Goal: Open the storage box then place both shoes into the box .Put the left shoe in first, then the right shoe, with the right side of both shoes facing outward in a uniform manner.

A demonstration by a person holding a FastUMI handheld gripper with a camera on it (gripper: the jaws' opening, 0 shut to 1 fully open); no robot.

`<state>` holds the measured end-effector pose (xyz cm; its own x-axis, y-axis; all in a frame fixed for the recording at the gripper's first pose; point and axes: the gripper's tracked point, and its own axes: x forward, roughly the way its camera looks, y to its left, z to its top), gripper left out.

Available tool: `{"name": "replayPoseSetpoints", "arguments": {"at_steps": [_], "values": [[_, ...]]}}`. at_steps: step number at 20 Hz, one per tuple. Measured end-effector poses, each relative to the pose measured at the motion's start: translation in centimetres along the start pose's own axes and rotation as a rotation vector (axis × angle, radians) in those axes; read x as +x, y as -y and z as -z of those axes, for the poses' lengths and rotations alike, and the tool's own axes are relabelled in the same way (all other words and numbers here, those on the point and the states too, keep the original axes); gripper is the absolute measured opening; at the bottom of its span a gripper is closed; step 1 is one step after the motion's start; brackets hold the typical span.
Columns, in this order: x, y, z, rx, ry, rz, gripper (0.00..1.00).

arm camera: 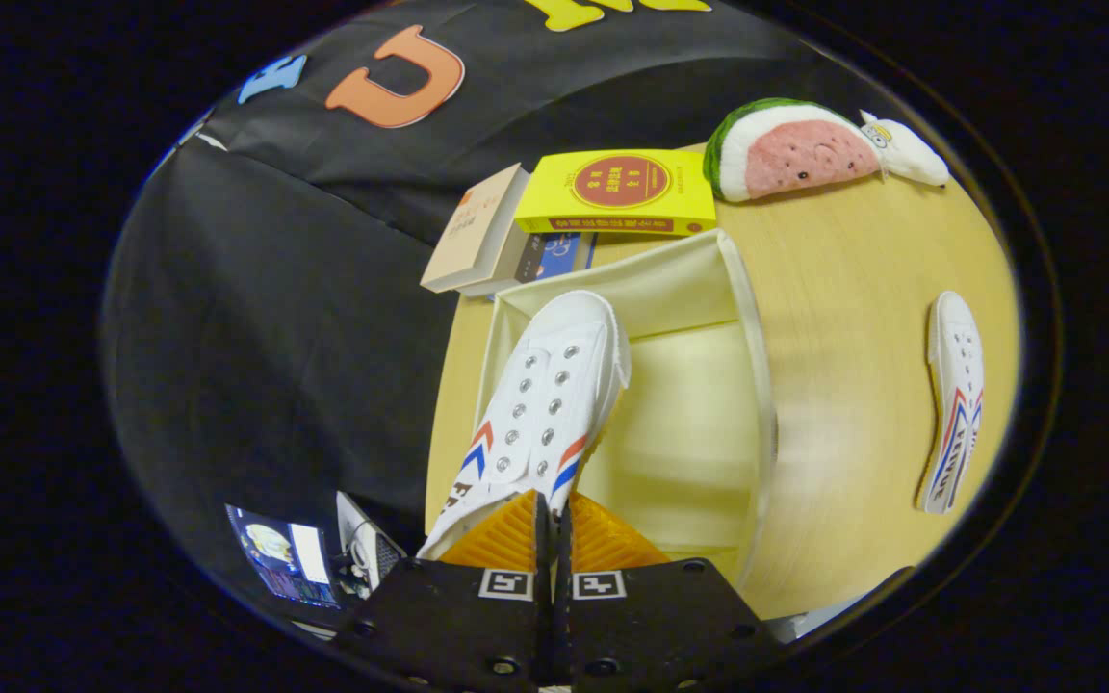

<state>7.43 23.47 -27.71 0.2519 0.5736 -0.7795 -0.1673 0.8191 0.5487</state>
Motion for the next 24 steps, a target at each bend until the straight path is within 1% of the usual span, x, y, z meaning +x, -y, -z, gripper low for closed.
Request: {"name": "replayPoseSetpoints", "arguments": {"at_steps": [3, 6, 8, 12, 13, 14, 15, 16, 17, 19, 20, 23, 24], "values": [[2.4, 0.5, 0.0, -0.028, 0.002, 0.086, 0.0], [4.9, 0.2, 0.2, -0.052, -0.005, 0.131, 0.0], [6.3, 0.8, 0.2, -0.094, -0.013, 0.198, 0.0], [7.9, 1.0, 0.8, -0.094, -0.028, 0.237, 0.0], [8.2, 1.3, 1.1, -0.081, -0.042, 0.262, 0.0], [9.2, 2.4, 1.3, -0.073, -0.068, 0.315, 0.01], [9.7, 3.3, 1.4, -0.076, -0.085, 0.335, 0.02], [9.9, 3.3, 1.3, -0.076, -0.083, 0.33, 0.02], [10.1, 2.8, 1.4, -0.073, -0.082, 0.301, 0.02], [8.9, 2.2, 1.7, -0.068, -0.097, 0.245, 0.1], [8.1, 2.0, 1.8, -0.074, -0.106, 0.227, 0.27], [4.2, 1.6, 1.7, -0.149, -0.086, 0.207, 0.64], [2.7, 1.0, 1.9, -0.175, -0.078, 0.18, 0.77]]}}
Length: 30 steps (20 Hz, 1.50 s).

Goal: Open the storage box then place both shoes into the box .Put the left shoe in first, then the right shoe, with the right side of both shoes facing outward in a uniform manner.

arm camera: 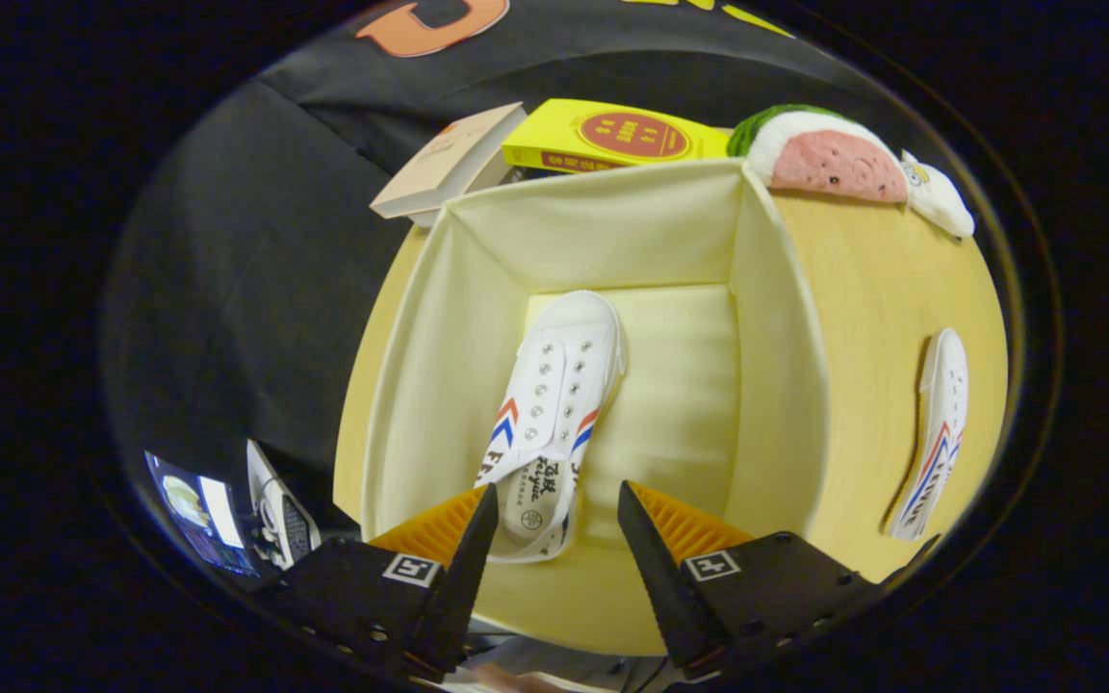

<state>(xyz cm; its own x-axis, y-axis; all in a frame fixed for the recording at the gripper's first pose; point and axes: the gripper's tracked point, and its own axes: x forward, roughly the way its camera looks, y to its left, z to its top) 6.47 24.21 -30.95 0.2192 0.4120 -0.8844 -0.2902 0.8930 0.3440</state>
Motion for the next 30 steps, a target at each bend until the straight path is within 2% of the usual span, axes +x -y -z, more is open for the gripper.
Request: {"name": "replayPoseSetpoints", "arguments": {"at_steps": [2, 4, 8, 14, 17, 23, 30], "values": [[-3.4, 0.2, 0.8, -0.035, 0.026, -0.023, 0.88], [-6.2, 1.1, 0.9, -0.041, 0.064, -0.037, 0.95], [-10.4, 5.5, 1.7, -0.028, 0.116, -0.043, 0.95], [-13.0, 18.2, 3.4, 0.043, 0.141, 0.078, 0.95], [-13.2, 24.4, 4.4, 0.093, 0.135, 0.157, 0.95], [-11.3, 35.3, 6.5, 0.105, 0.062, 0.364, 0.95], [-7.4, 39.0, 6.3, 0.061, -0.045, 0.449, 0.95]]}}
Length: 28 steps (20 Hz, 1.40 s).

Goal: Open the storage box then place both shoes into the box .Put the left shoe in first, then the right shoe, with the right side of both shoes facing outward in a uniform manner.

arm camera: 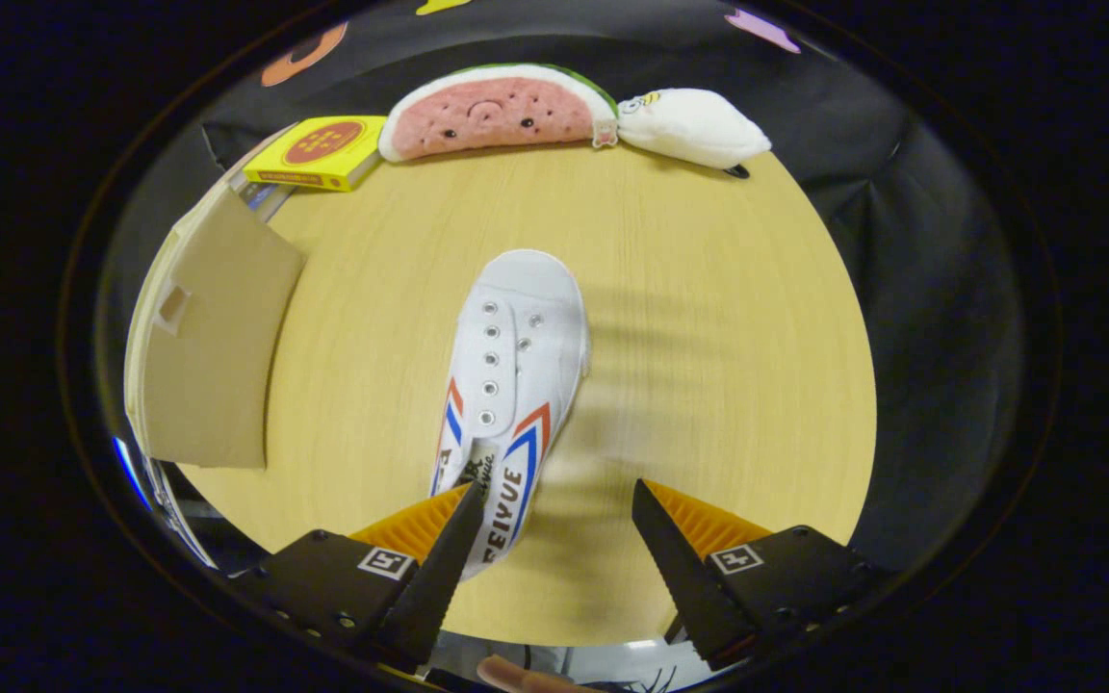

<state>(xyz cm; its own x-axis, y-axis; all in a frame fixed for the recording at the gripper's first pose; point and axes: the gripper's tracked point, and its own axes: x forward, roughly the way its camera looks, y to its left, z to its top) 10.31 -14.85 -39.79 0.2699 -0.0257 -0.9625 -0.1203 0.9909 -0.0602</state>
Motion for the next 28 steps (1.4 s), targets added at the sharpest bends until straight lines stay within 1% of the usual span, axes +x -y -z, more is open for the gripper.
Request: {"name": "replayPoseSetpoints", "arguments": {"at_steps": [1, 3, 4, 6, 7, 8, 11, 13, 15, 16, 19, 20, 22, 23, 24, 26, 27, 28], "values": [[0.3, -0.1, -0.1, -0.017, -0.009, 0.014, 0.95], [0.6, -0.6, -0.5, -0.051, -0.015, 0.032, 0.98], [0.9, -0.3, -0.7, -0.069, -0.012, 0.064, 0.94], [1.1, 0.7, -0.7, -0.085, -0.034, 0.148, 0.91], [1.2, 0.6, -0.7, -0.07, -0.045, 0.157, 0.93], [1.3, 0.5, -0.8, -0.068, -0.043, 0.153, 0.93], [0.9, 0.9, -1.1, -0.073, -0.04, 0.185, 0.94], [0.6, 1.2, -0.9, -0.066, -0.05, 0.21, 0.9], [0.0, 1.6, -1.2, -0.056, -0.028, 0.232, 0.85], [0.0, 1.6, -1.3, -0.059, -0.027, 0.23, 0.82], [0.9, 1.0, -1.2, -0.077, -0.033, 0.194, 0.82], [1.4, 0.7, -1.4, -0.077, -0.026, 0.17, 0.68], [2.5, -0.9, -1.0, -0.052, -0.043, 0.065, 0.4], [2.2, -0.7, -0.9, -0.032, -0.047, 0.066, 0.27], [2.7, -0.5, -1.3, -0.021, -0.037, 0.046, 0.13], [3.0, -0.5, -1.2, 0.007, -0.035, -0.009, 0.13], [2.2, -0.6, -1.4, 0.045, -0.036, -0.064, 0.06], [2.5, -0.5, -1.4, 0.082, -0.035, -0.113, 0.0]]}}
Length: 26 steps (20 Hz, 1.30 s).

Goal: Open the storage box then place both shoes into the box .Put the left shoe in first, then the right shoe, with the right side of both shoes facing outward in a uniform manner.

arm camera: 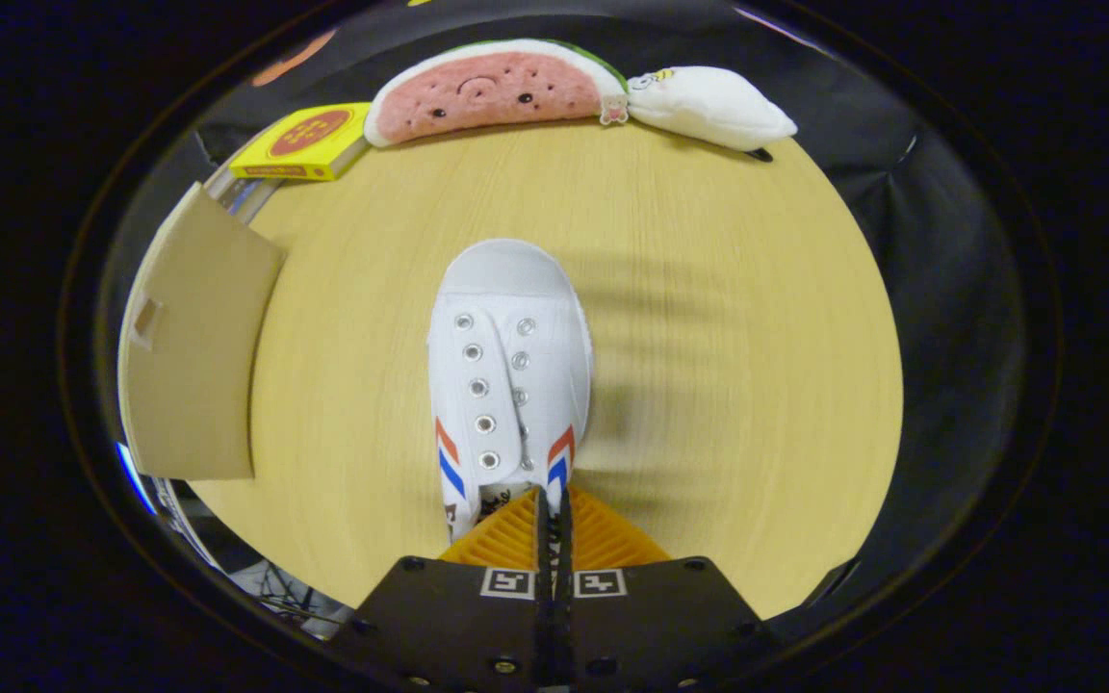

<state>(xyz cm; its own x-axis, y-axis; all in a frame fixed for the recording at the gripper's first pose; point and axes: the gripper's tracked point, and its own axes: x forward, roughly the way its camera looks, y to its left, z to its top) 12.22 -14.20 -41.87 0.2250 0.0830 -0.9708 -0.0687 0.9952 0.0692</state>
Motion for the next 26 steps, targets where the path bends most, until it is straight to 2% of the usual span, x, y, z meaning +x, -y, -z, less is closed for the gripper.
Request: {"name": "replayPoseSetpoints", "arguments": {"at_steps": [5, 7, 15, 19, 21, 22, 24, 26], "values": [[-1.3, -1.9, 0.7, 0.173, 0.008, -0.303, 0.0], [-1.8, -2.7, 0.6, 0.216, 0.025, -0.383, 0.0], [-6.3, -5.5, 0.5, 0.283, 0.107, -0.571, 0.0], [-6.9, -6.7, 0.6, 0.298, 0.112, -0.603, 0.0], [-8.9, -8.2, 0.1, 0.324, 0.132, -0.704, 0.0], [-9.5, -8.6, -0.5, 0.342, 0.142, -0.725, 0.0], [-9.0, -7.5, -0.6, 0.297, 0.155, -0.637, 0.0], [-7.5, -6.2, 0.2, 0.21, 0.142, -0.507, 0.0]]}}
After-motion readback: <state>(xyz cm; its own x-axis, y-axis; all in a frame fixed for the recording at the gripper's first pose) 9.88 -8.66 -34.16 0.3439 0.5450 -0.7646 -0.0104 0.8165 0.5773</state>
